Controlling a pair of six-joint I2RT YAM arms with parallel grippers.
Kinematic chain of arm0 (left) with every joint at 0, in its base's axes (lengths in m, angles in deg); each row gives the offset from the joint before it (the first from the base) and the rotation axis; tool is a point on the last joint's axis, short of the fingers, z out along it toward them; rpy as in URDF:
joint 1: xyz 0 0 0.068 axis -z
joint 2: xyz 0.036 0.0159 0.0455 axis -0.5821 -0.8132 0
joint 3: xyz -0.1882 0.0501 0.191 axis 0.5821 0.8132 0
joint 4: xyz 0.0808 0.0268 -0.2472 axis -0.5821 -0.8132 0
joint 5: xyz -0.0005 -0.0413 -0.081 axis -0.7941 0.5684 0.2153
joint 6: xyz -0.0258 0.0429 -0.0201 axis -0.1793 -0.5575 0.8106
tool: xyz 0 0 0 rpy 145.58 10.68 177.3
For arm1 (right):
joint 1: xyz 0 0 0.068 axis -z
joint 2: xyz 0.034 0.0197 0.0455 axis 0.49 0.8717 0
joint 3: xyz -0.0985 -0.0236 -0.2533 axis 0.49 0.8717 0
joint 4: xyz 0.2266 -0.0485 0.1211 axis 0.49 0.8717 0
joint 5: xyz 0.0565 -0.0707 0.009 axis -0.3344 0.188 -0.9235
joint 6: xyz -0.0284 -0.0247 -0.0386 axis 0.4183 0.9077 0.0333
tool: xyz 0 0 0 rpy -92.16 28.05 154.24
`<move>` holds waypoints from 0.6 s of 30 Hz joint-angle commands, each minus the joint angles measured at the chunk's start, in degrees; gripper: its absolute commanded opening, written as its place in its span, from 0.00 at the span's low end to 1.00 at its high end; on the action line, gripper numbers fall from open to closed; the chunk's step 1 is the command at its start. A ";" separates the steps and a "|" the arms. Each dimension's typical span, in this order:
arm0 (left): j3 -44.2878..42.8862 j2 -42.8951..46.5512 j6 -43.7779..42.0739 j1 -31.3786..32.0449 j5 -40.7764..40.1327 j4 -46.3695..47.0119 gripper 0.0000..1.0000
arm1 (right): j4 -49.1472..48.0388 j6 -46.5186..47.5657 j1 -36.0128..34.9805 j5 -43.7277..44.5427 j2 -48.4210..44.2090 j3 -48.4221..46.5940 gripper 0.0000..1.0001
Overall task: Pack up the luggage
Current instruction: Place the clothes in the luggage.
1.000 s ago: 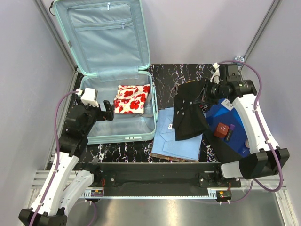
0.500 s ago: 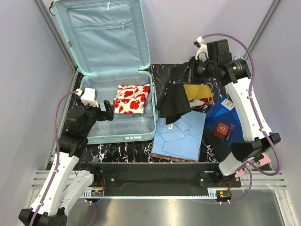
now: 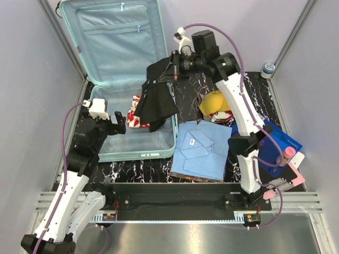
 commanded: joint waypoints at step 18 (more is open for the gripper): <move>0.22 0.97 0.30 0.26 -1.69 2.11 0.99 | -32.70 -14.39 -6.33 -13.52 16.05 -0.87 0.00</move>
